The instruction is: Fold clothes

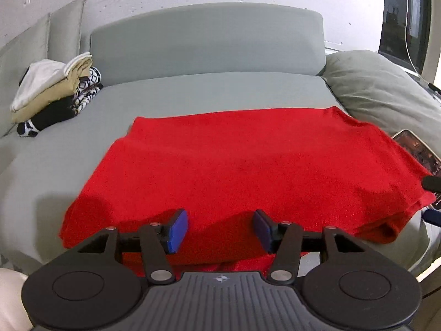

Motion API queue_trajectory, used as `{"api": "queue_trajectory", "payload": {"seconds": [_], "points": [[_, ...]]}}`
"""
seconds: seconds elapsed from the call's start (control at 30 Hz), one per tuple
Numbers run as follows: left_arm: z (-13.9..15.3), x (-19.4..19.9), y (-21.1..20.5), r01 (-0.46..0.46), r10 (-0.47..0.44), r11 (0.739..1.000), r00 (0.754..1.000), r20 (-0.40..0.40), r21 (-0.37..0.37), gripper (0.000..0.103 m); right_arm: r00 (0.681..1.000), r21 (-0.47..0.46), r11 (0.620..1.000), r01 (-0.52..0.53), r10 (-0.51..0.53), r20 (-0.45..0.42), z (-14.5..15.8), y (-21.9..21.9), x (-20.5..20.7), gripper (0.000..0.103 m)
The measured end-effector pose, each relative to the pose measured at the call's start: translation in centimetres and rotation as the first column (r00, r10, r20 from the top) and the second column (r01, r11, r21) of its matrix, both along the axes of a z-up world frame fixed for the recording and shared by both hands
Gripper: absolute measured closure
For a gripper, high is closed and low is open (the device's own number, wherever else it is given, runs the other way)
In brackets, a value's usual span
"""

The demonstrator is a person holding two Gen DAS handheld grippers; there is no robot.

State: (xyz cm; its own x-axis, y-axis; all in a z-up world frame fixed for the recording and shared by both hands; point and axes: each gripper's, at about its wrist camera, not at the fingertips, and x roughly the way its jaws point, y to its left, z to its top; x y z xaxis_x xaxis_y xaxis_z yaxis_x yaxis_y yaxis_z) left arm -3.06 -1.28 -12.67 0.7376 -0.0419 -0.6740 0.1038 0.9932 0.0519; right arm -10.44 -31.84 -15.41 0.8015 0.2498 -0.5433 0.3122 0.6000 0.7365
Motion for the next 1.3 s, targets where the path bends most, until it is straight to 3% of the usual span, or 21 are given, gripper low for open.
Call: {"api": "queue_trajectory", "payload": {"seconds": [0.17, 0.63, 0.77, 0.9, 1.0, 1.1, 1.3], "points": [[-0.2, 0.0, -0.1, 0.021, -0.021, 1.000, 1.000, -0.002, 0.016, 0.050, 0.998, 0.052, 0.997, 0.056, -0.056, 0.012, -0.8, -0.2, 1.6, 0.041], [-0.6, 0.1, -0.2, 0.054, -0.055, 0.998, 0.998, 0.006, 0.018, 0.049, 0.994, -0.046, 0.995, 0.088, -0.085, 0.064, -2.1, 0.7, 5.0, 0.052], [-0.7, 0.2, -0.2, 0.061, -0.061, 0.998, 0.998, 0.005, 0.018, 0.049, 0.995, -0.092, 0.992, 0.088, -0.084, 0.050, -1.9, 0.7, 5.1, 0.077], [-0.5, 0.4, -0.6, 0.081, -0.081, 0.996, 0.997, -0.013, 0.045, 0.049, 0.998, -0.184, 0.981, 0.056, -0.056, 0.007, -0.7, 1.3, 5.8, 0.082], [-0.1, 1.2, -1.2, 0.103, -0.099, 0.991, 0.993, -0.056, 0.079, 0.049, 0.999, -0.353, 0.936, 0.005, -0.019, -0.034, 1.2, 3.5, 6.5, 0.086], [0.7, 2.0, -0.6, 0.088, -0.082, 0.995, 0.990, -0.112, 0.053, 0.044, 0.997, -0.505, 0.862, -0.043, 0.006, -0.074, 2.6, 5.7, 7.4, 0.088], [3.8, -0.3, 4.9, -0.076, 0.075, 0.997, 0.995, -0.071, -0.006, 0.039, 0.994, -0.739, 0.665, -0.107, 0.086, -0.066, 7.0, 11.4, 8.0, 0.088]]}}
